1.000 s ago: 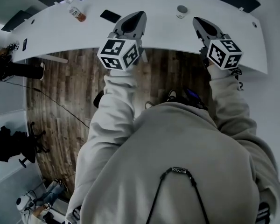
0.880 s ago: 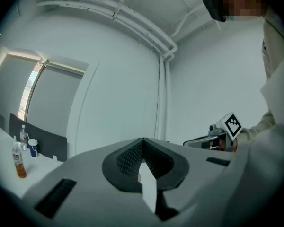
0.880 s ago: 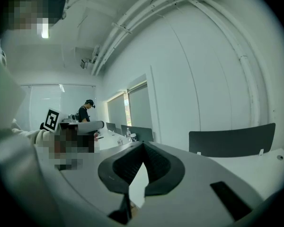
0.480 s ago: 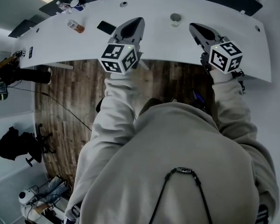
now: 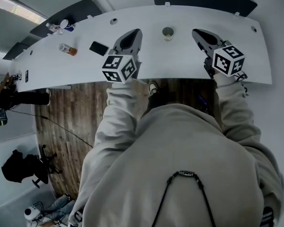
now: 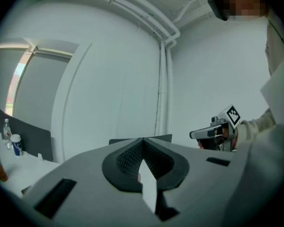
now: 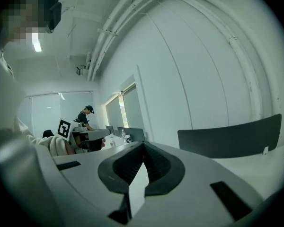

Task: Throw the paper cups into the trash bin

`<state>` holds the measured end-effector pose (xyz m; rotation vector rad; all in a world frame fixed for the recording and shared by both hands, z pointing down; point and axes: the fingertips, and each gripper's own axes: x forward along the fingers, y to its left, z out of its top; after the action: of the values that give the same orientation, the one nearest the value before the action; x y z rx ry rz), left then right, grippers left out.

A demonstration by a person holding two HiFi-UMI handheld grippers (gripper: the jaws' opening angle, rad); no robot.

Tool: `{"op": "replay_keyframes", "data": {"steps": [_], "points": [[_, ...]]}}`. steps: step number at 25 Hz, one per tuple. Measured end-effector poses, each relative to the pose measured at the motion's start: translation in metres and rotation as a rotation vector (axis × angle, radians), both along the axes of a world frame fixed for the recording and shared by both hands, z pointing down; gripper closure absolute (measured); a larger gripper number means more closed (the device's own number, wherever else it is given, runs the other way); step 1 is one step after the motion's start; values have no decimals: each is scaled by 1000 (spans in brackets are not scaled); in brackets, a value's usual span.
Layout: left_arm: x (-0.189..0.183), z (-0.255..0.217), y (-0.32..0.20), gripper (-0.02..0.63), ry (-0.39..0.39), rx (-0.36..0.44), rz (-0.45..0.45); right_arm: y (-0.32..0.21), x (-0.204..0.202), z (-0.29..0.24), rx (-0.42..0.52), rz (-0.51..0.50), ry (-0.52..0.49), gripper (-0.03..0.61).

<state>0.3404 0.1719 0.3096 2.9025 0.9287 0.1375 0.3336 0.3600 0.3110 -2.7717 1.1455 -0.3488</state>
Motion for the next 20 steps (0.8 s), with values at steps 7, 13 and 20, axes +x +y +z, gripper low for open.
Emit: {"op": "replay_keyframes", "data": {"steps": [7, 13, 20], "points": [[97, -28, -8, 611, 61, 15, 40, -17, 77, -5, -33, 22, -4, 560], [163, -13, -16, 611, 20, 44, 127, -38, 136, 8, -49, 74, -59, 560], [225, 5, -5, 611, -33, 25, 219, -37, 192, 18, -72, 124, -109, 560]]}}
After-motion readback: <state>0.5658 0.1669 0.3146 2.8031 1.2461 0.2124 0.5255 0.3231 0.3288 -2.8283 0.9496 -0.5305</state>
